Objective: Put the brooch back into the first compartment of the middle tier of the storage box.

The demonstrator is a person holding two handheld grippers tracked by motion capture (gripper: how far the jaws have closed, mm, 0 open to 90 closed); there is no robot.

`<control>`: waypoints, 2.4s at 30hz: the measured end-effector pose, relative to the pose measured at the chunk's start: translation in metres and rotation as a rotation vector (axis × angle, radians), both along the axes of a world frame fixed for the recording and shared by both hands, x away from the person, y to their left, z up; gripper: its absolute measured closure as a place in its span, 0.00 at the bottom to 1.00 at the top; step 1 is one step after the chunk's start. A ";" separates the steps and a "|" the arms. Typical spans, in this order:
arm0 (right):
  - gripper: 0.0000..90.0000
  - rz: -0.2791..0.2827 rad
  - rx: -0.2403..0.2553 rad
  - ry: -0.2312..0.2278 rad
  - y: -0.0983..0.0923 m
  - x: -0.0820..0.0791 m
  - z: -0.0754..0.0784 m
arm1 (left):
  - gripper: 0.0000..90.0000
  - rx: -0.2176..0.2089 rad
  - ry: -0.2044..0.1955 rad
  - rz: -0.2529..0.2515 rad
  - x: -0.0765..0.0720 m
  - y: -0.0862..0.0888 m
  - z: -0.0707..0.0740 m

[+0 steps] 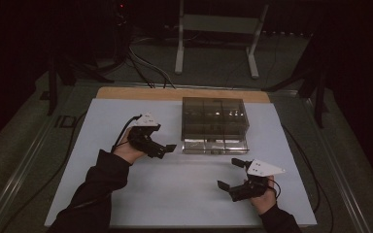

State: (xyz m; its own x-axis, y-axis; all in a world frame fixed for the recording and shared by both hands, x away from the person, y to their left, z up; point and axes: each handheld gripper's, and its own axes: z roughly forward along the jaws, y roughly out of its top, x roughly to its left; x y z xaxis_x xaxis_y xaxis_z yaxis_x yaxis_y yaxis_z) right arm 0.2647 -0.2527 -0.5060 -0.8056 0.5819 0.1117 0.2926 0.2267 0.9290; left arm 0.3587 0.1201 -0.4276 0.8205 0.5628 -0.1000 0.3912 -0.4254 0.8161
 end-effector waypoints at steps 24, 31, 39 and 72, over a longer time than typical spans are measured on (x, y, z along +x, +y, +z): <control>0.00 0.005 0.000 -0.005 0.002 0.001 0.000 | 0.00 -0.033 0.010 0.113 -0.026 0.057 -0.008; 0.00 0.002 0.003 -0.002 0.002 0.001 0.001 | 0.00 -0.041 0.032 0.126 -0.035 0.070 -0.025; 0.00 0.005 -0.003 -0.005 0.003 0.001 0.000 | 0.00 -0.055 0.056 0.174 -0.048 0.088 -0.051; 0.00 0.005 -0.007 -0.007 0.003 0.002 0.001 | 0.00 -0.069 0.018 0.303 -0.115 0.136 -0.084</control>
